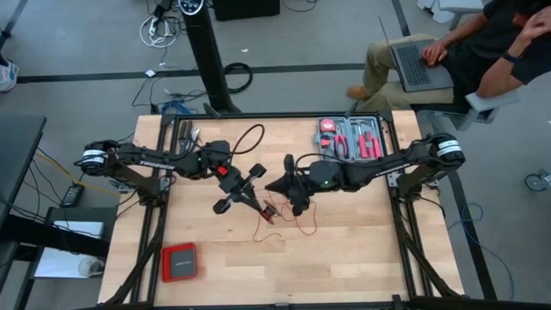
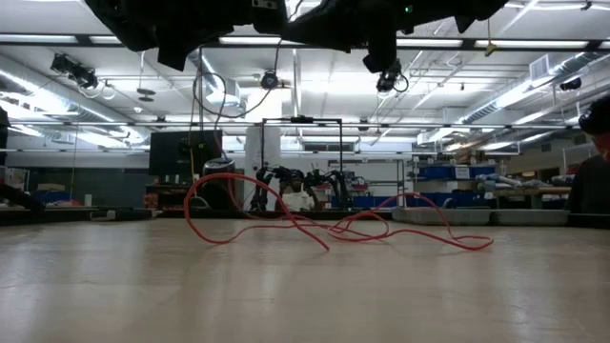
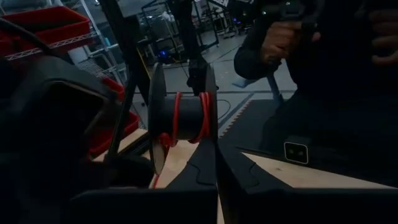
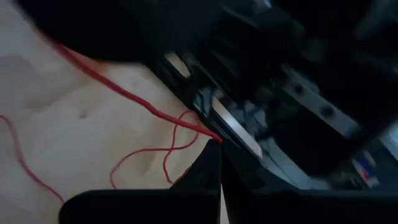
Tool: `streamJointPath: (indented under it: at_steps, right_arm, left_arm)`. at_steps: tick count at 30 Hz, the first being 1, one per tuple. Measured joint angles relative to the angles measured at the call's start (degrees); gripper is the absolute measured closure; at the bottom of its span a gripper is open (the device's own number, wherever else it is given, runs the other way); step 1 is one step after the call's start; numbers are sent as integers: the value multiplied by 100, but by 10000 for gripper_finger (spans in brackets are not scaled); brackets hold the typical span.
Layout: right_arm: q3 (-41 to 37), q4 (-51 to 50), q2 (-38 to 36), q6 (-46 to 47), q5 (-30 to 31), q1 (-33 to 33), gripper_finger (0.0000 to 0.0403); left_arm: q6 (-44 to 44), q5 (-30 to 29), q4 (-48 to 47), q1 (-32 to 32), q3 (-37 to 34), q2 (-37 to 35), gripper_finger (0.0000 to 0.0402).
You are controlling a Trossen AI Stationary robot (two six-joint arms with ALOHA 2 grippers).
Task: Coil cords
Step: Coil the red cable wire onto the black spool
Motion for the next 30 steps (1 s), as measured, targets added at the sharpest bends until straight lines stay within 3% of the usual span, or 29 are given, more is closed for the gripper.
streamJointPath:
  at_steps: [15, 19, 30]
  right_arm:
    - [0, 297, 2, -535, -511, 107, 403]
    - [0, 317, 1, -1040, -565, 98, 403]
    - [267, 404, 0, -2097, -783, 30, 403]
  left_arm:
    - [111, -37, -43, 0, -1, 2, 402]
    - [101, 80, -33, 0, -1, 2, 402]
    - [-608, 230, 26, 0, -1, 2, 402]
